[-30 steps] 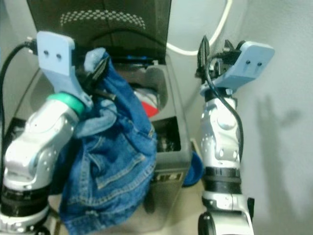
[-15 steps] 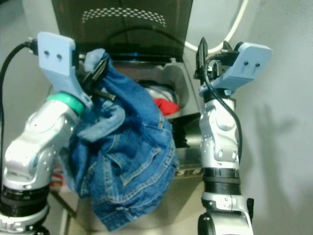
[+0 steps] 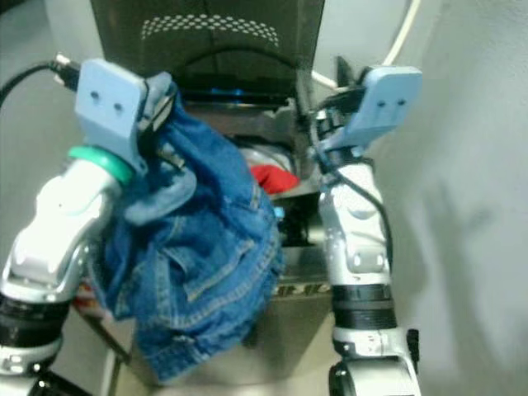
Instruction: Clothes washing
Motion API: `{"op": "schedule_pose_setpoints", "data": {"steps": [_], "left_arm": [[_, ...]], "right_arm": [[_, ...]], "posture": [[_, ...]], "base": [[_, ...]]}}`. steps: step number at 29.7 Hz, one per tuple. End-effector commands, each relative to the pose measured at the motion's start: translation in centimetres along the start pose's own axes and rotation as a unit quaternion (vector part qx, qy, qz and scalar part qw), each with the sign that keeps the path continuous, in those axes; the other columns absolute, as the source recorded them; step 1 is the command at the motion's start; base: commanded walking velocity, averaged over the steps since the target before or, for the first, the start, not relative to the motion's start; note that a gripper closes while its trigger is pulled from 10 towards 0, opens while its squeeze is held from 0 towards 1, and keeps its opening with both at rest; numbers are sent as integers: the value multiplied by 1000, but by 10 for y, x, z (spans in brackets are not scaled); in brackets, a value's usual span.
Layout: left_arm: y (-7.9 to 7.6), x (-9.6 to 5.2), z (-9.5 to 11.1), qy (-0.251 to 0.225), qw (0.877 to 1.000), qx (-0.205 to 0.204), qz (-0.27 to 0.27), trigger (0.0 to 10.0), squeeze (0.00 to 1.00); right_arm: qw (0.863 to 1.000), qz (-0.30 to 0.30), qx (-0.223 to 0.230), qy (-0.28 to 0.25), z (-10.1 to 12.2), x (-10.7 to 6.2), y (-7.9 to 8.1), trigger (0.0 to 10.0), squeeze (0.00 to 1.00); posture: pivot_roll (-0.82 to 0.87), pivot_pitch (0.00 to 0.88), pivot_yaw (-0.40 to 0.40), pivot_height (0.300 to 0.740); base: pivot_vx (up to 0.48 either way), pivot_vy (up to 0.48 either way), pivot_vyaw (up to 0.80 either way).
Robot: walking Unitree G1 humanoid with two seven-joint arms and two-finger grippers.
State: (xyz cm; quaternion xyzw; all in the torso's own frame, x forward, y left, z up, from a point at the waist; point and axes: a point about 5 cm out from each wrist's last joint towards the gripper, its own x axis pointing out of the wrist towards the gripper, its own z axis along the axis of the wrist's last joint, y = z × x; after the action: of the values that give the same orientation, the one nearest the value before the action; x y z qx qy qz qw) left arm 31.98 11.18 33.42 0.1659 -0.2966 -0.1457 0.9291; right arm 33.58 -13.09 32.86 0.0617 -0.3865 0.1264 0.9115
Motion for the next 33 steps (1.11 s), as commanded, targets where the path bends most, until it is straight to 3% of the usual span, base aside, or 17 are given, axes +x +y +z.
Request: {"op": "schedule_pose_setpoints", "data": {"steps": [1,7,17,29,33], "left_arm": [[2,3,4,-13,1000,-12,9,10000,0],[1,4,1,-3,998,-59,15,10000,0],[1,6,-3,-6,999,-49,15,10000,0],[-1,5,-9,7,999,-36,11,10000,0],[-5,5,-10,-6,1000,-12,-13,10000,0]], "right_arm": [[1000,2,-1,-15,7,1,0,10000,0],[1000,-5,2,-9,5,-3,-2,10000,0],[1000,-4,3,-7,5,-4,-3,10000,0],[1000,-4,3,-4,3,-3,-3,10000,0],[1000,21,1,-4,3,-2,5,10000,0]], "posture": [[55,52,30,740],[49,51,34,740],[53,53,32,740],[52,59,34,740],[51,65,32,740]], "base": [[0,0,0],[0,146,0],[0,432,0],[0,0,0],[0,0,0]]}}
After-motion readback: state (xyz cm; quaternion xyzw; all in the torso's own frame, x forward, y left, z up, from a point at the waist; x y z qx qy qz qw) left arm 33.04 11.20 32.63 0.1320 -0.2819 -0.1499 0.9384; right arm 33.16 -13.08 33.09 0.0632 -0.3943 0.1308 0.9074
